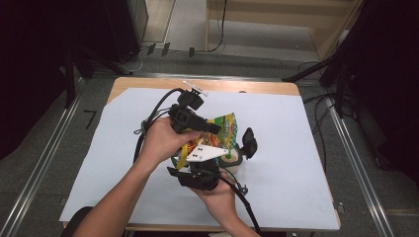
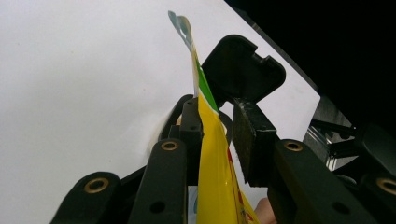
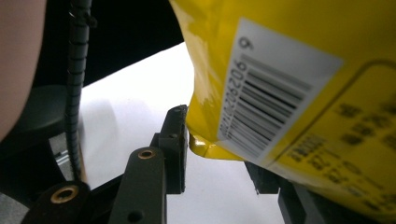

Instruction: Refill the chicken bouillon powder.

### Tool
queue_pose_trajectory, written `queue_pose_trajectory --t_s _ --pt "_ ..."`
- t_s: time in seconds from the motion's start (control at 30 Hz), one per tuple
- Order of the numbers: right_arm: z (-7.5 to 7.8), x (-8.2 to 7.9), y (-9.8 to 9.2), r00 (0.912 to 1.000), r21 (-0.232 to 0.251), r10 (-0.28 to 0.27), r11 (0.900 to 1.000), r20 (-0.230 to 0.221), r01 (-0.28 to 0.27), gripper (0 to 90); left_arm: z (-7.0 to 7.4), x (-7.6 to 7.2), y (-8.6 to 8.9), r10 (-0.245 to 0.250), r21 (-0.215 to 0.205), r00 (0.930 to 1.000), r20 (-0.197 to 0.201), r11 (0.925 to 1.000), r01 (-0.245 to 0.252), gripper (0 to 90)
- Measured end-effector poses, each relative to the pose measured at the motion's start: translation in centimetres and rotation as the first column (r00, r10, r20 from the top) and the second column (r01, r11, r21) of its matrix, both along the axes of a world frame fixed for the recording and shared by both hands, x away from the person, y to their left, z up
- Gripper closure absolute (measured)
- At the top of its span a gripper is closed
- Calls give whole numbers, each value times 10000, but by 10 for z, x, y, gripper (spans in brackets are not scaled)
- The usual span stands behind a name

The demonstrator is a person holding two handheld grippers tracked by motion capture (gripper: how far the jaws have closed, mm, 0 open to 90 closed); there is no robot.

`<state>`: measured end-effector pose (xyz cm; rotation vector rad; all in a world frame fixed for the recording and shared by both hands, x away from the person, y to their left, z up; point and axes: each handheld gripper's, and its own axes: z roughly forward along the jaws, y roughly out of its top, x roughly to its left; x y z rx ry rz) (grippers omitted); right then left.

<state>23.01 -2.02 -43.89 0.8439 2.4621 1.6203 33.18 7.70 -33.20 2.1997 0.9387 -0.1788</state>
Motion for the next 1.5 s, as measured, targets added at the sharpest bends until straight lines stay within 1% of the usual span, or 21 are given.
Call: queue_pose_trajectory --t_s 0.1,0.17,0.2,0.23,0.3,0.33,0.4,0.53,0.6,0.73,0.8,0.83,0.9,1.03,1.13,1.3,1.37,1.5 --pt "-3 0 1 10000 -94 9 10000 46 -8 639 -2 0 0 -15 135 9999 -120 9999 17 747" --pt "-3 0 1 10000 -93 30 10000 40 -30 633 -3 1 1 -17 141 9997 -229 9999 20 747" --pt "-4 0 1 10000 -98 33 9999 46 -33 631 -4 1 1 -56 160 9995 -322 9999 61 745" --pt "-5 -1 2 10000 -114 36 9999 66 -35 630 -5 2 2 -175 86 9984 -533 9998 180 743" --pt "-7 -1 2 9999 -144 17 9999 118 -15 626 -7 4 3 -264 42 9972 -700 9996 267 742" --pt "-9 -1 3 9999 -172 12 9999 158 -9 625 -8 4 3 -243 72 9970 -738 9997 249 742" --pt "-13 -2 4 10000 -228 63 9997 61 -62 625 -10 5 2 -263 105 9964 -807 9996 273 742" --pt "-18 -4 7 9998 -444 139 9989 155 -132 624 -15 8 2 -304 87 9946 -997 9995 314 752" --pt "-20 -4 8 9997 -506 183 9986 175 -174 621 -17 9 2 -292 81 9940 -1052 9995 302 760" --pt "-23 -4 8 9993 -603 253 9979 284 -235 617 -18 9 2 -418 170 9942 -989 9989 437 776" --pt "-24 -4 9 9988 -712 292 9971 387 -264 613 -19 10 2 -397 143 9941 -1007 9990 413 778" --pt "-25 -4 9 9989 -687 321 9972 347 -297 609 -20 10 2 -401 88 9939 -1030 9991 412 778" --pt "-27 -4 10 9985 -772 374 9964 404 -342 608 -21 11 2 -392 65 9934 -1080 9992 401 779" --pt "-31 -5 11 9976 -930 547 9944 421 -506 608 -23 13 3 -474 58 9924 -1134 9988 484 783" --pt "-34 -5 13 9967 -1074 611 9927 530 -552 607 -24 13 2 -533 96 9922 -1128 9985 547 796" --pt "-40 -7 16 9951 -1222 820 9897 551 -748 602 -26 14 2 -489 -145 9905 -1286 9988 474 795" --pt "-41 -7 17 9945 -1237 853 9893 606 -773 601 -28 14 1 -506 -125 9898 -1332 9987 494 801" --pt "-46 -6 16 9956 -1139 826 9905 433 -773 591 -30 16 1 -626 -211 9867 -1499 9980 601 822"
